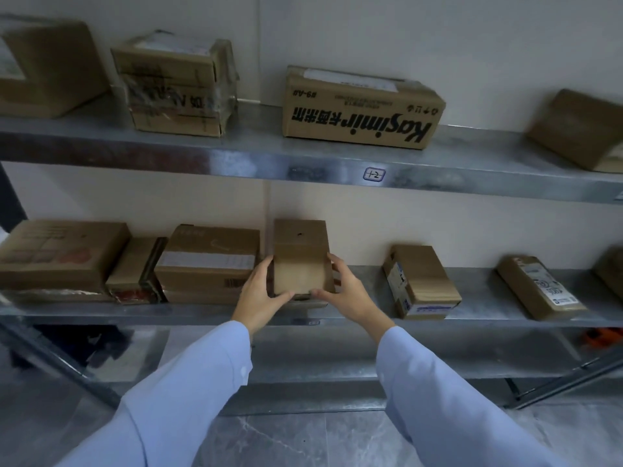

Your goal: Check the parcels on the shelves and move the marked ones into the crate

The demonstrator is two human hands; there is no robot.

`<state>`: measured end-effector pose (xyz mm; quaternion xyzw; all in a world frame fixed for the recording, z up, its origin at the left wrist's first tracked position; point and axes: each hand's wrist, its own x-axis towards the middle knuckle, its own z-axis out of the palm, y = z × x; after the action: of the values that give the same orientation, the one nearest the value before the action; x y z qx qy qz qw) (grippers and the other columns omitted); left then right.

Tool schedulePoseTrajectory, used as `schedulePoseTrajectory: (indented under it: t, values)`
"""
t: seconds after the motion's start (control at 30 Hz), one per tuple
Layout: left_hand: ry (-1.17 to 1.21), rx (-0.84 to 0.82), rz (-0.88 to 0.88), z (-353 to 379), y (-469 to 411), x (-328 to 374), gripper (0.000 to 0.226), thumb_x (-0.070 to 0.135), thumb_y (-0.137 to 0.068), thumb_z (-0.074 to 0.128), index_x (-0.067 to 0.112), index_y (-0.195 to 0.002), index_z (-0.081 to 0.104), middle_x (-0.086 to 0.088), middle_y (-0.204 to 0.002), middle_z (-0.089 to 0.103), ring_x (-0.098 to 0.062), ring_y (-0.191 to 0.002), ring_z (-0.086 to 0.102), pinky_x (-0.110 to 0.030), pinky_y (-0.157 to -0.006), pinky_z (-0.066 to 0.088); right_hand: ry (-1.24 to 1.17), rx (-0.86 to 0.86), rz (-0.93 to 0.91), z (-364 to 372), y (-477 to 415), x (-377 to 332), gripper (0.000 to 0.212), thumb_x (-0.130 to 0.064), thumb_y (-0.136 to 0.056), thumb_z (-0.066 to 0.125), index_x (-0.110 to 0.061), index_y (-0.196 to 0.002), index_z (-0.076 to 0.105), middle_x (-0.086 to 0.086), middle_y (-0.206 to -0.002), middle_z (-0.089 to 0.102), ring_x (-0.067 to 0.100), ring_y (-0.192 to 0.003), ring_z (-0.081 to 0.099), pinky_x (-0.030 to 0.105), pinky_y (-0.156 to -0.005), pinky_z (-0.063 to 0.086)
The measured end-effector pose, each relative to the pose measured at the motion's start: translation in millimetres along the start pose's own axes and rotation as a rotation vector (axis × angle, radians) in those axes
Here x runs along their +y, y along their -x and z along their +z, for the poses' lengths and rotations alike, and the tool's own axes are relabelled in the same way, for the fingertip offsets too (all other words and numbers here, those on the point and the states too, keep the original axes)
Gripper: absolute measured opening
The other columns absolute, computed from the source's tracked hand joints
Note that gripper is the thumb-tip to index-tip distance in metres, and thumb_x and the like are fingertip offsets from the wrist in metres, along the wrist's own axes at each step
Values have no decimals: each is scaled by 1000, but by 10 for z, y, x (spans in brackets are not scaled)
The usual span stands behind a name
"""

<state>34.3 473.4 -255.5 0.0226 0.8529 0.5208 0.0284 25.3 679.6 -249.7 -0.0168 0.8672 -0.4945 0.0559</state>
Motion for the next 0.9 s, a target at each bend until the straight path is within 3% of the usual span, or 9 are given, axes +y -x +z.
schedulePoseTrajectory:
  t: [0.13,0.27,0.33,0.4,0.53,0.6,0.67,0.77,0.9]
  values:
    - [62,27,34,-41,2,169,86,24,-77,82,34,-144,30,3,-146,43,-21,-136,40,-52,-110,39,-25,95,-103,-135,52,-140,95,-16,-73,86,-21,-149,30,1,-140,48,15,-122,51,24,-97,50]
    - [82,34,74,-46,27,307,92,18,-76,83,31,-147,25,3,-150,40,-21,-138,36,-51,-112,37,-42,110,-145,-221,97,-228,103,-13,-70,88,-21,-152,27,-1,-148,41,7,-127,43,32,-104,47]
    - [102,24,94,-49,38,361,96,14,-76,83,29,-149,23,4,-151,38,-19,-140,35,-48,-114,35,-56,85,-149,-249,118,-258,107,-6,-70,87,-19,-154,22,-3,-147,39,-6,-117,45,18,-99,46]
    - [112,1,98,-60,40,390,99,13,-76,83,30,-150,20,4,-153,36,-20,-140,34,-49,-114,34,-66,68,-146,-273,130,-275,109,-3,-70,86,-20,-155,19,-3,-144,40,-7,-112,48,8,-90,44]
    - [157,-37,51,-99,43,417,100,23,-76,84,35,-151,18,4,-156,30,-23,-142,31,-50,-114,33,-87,82,-111,-303,142,-319,110,-9,-72,86,-24,-154,15,-5,-141,39,7,-121,43,14,-93,45]
    - [161,-34,41,-108,46,437,101,26,-76,83,37,-152,17,3,-159,23,-25,-144,27,-50,-115,31,-71,105,-97,-298,136,-335,116,-17,-71,88,-25,-156,9,-4,-147,34,12,-131,39,31,-108,42]
    - [168,-43,45,-115,48,452,100,27,-78,82,39,-152,15,4,-161,16,-26,-146,23,-51,-116,29,-44,108,-88,-291,136,-356,120,-24,-71,87,-26,-157,4,-4,-145,30,11,-131,34,40,-114,35]
    - [175,-61,54,-126,61,472,97,29,-79,80,42,-150,15,3,-161,14,-26,-147,21,-52,-116,27,-45,76,-56,-301,134,-385,116,-30,-74,85,-30,-157,5,4,-142,27,15,-127,36,42,-115,34]
    - [199,-70,55,-155,96,519,89,25,-83,77,36,-150,20,2,-159,22,-25,-145,26,-48,-115,28,-68,80,-52,-320,144,-413,102,-28,-76,84,-27,-153,17,1,-142,35,12,-125,41,37,-108,43]
